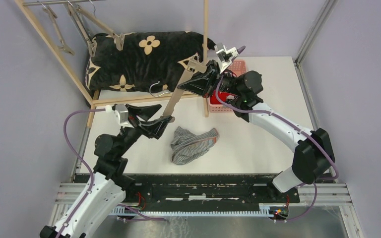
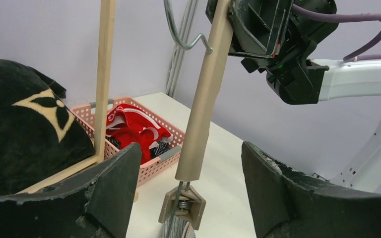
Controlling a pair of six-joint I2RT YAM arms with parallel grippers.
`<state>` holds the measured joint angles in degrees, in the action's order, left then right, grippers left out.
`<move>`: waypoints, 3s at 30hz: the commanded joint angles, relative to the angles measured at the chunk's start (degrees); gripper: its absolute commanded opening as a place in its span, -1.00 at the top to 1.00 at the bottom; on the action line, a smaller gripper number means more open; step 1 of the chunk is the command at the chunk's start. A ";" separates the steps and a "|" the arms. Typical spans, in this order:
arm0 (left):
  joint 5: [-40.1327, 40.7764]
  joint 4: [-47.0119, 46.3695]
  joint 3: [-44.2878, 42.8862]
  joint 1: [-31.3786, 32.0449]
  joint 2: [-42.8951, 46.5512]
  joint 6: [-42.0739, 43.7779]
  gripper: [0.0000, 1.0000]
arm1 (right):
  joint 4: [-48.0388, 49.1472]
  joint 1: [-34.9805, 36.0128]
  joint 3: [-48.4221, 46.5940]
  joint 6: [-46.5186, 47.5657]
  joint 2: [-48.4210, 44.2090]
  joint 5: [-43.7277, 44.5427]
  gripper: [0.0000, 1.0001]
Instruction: Remove the underwear clipped to the hanger
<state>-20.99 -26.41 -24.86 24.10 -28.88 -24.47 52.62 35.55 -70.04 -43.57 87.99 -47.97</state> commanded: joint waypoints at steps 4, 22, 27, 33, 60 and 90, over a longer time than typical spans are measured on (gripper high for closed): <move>-1.81 -3.48 -4.11 -0.20 -4.97 1.98 -0.57 | 2.33 0.22 -0.22 0.56 -3.54 -0.28 0.99; -4.14 -9.75 -4.67 -0.23 -8.78 -0.72 -0.26 | 0.82 0.84 -0.49 1.64 -3.24 -0.40 0.99; -4.15 -8.95 -4.70 -0.25 -8.90 -0.49 0.85 | 0.37 0.93 -0.58 1.79 -3.12 -0.20 0.99; -2.65 -3.69 -7.05 -0.21 -7.03 -0.28 0.95 | -5.07 1.00 0.37 5.89 -4.16 0.74 0.63; 24.94 49.70 -46.53 -0.19 -26.70 14.60 0.95 | -54.05 15.73 16.57 39.84 -0.52 35.87 -0.99; 35.08 57.85 -68.97 -4.69 -42.94 19.42 0.95 | -69.52 19.15 4.25 42.23 7.96 42.39 0.99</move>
<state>14.96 35.05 -89.73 22.87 -72.25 -7.33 -14.41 54.37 -66.08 -1.61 106.32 -9.76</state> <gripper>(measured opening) 0.132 0.052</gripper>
